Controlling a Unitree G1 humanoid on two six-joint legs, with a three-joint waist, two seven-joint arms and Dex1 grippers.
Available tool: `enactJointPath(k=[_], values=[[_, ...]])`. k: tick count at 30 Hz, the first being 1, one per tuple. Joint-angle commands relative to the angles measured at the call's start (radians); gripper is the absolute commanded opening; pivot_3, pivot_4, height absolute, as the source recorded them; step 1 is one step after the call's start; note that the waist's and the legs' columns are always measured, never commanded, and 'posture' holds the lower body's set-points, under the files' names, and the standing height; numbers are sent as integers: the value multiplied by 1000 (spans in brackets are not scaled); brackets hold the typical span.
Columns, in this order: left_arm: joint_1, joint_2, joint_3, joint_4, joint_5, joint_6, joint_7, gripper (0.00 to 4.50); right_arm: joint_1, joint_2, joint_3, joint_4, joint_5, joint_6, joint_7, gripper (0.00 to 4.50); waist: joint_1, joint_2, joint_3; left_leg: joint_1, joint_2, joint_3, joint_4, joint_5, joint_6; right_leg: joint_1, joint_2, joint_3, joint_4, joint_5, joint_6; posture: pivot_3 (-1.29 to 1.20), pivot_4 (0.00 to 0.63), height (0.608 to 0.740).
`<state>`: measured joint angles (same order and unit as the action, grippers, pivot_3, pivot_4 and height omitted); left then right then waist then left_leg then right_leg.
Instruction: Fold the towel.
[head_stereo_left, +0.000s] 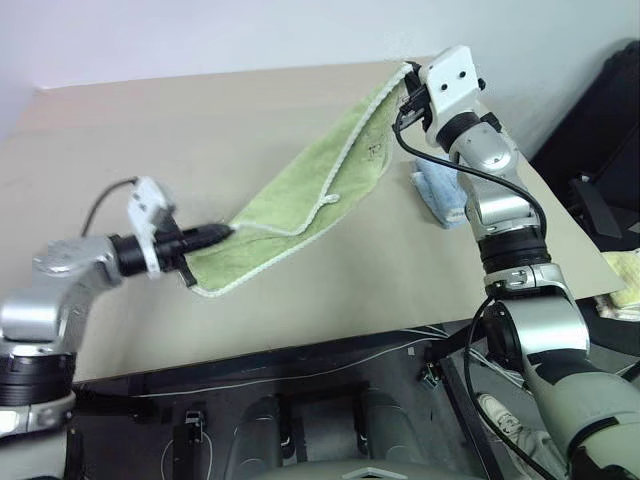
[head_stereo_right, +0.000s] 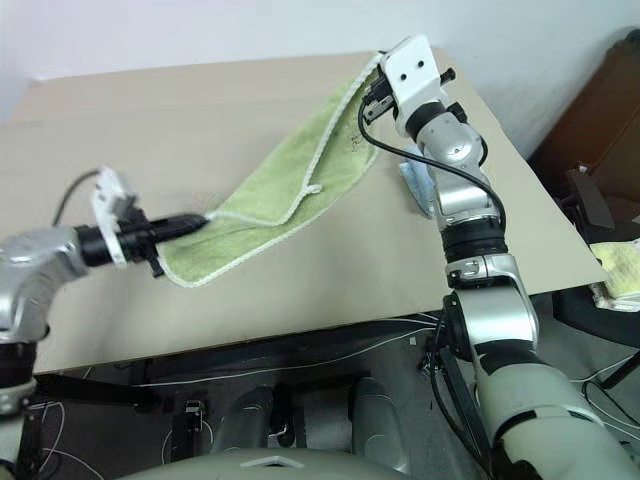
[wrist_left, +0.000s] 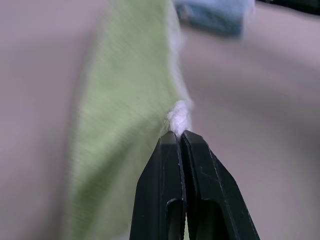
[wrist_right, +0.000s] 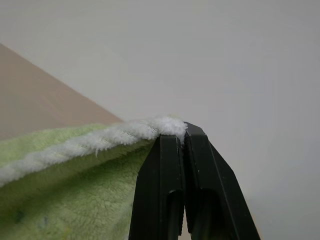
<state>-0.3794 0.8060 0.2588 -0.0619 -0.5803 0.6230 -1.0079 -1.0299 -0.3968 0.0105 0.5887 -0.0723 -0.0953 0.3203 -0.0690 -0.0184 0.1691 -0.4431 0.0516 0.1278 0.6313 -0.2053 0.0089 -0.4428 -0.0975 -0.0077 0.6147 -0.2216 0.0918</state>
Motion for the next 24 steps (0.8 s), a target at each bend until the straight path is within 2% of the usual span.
enactJointPath(k=[1,9,14,17,20,24], values=[[-92,35,96,107,-42,-4,5,46,-44,-36,-35,-1,10,-18,-3,0,0,0,0,0,0,0,0,0,0,0,0,0,0,0,1,0,150,740],[-367,52,106,547,104,-267,98,46,-115,-67,-38,118,10,-52,-4,0,0,0,0,0,0,0,0,0,0,0,0,0,0,1,3,0,150,740],[-675,41,41,980,264,-573,196,46,-195,-65,-27,241,-6,-99,-12,0,2,-2,1,0,0,1,0,0,0,0,1,-1,1,1,4,0,150,740],[-815,37,34,1157,317,-726,261,46,-235,-77,-23,284,-10,-125,2,0,2,-2,1,-1,-1,1,0,0,0,0,1,-1,0,1,5,0,150,740],[-886,54,25,1249,354,-802,230,46,-228,-104,-33,252,25,-120,81,0,2,-3,2,-1,-1,2,-1,0,0,0,1,-1,-1,0,7,0,150,740],[-873,90,29,1286,359,-797,84,46,-83,-152,-36,22,127,-3,295,0,1,-3,2,-1,-1,2,-2,1,-1,0,1,-1,0,-2,11,0,150,740]])
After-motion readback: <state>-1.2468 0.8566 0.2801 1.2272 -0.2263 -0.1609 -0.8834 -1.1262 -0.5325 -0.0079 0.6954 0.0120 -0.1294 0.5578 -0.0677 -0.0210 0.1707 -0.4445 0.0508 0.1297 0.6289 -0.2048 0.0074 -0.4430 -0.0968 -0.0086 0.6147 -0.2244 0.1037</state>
